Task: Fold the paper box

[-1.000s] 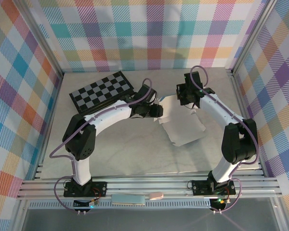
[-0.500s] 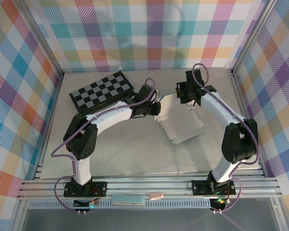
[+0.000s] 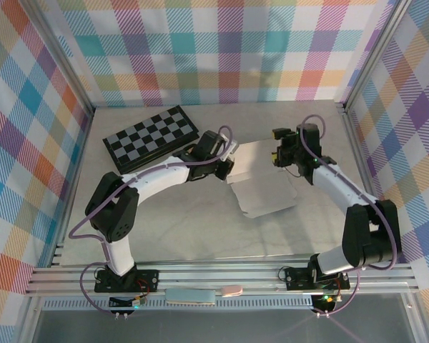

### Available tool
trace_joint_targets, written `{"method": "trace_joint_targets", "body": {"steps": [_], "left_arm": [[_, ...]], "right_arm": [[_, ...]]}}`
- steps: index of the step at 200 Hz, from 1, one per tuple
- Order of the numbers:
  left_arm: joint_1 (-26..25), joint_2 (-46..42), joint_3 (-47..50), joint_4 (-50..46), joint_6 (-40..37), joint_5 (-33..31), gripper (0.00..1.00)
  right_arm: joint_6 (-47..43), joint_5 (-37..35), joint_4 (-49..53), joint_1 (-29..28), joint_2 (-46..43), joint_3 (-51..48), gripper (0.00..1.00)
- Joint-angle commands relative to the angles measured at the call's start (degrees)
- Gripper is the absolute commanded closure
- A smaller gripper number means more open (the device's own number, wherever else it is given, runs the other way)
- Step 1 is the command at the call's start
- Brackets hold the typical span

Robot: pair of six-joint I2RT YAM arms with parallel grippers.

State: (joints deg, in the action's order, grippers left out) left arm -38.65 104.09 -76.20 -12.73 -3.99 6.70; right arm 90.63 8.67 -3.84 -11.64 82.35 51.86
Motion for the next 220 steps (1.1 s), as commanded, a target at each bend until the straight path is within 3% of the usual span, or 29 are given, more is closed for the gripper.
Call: {"method": "trace_joint_targets", "body": {"steps": [1, 75, 151, 220], "left_arm": [[1.64, -0.68, 0.77, 2.49, -6.6, 1.8, 1.0], [5.21, 1.06, 1.75, 3.33, -10.43, 3.84, 1.0], [5.34, 1.1, 1.84, 3.85, -10.15, 3.95, 1.0], [5.43, 1.46, 1.53, 4.12, -9.71, 3.94, 1.0]], "right_arm": [[0.93, 1.36, -13.14, -0.31, -2.25, -4.32, 0.3], [1.77, 2.95, -23.32, -2.46, 4.28, -1.65, 0.29], [2.94, 3.02, -24.31, -3.98, 10.97, 2.98, 0.57], [2.51, 3.29, -21.58, -4.36, 11.19, 2.56, 0.66]]}}
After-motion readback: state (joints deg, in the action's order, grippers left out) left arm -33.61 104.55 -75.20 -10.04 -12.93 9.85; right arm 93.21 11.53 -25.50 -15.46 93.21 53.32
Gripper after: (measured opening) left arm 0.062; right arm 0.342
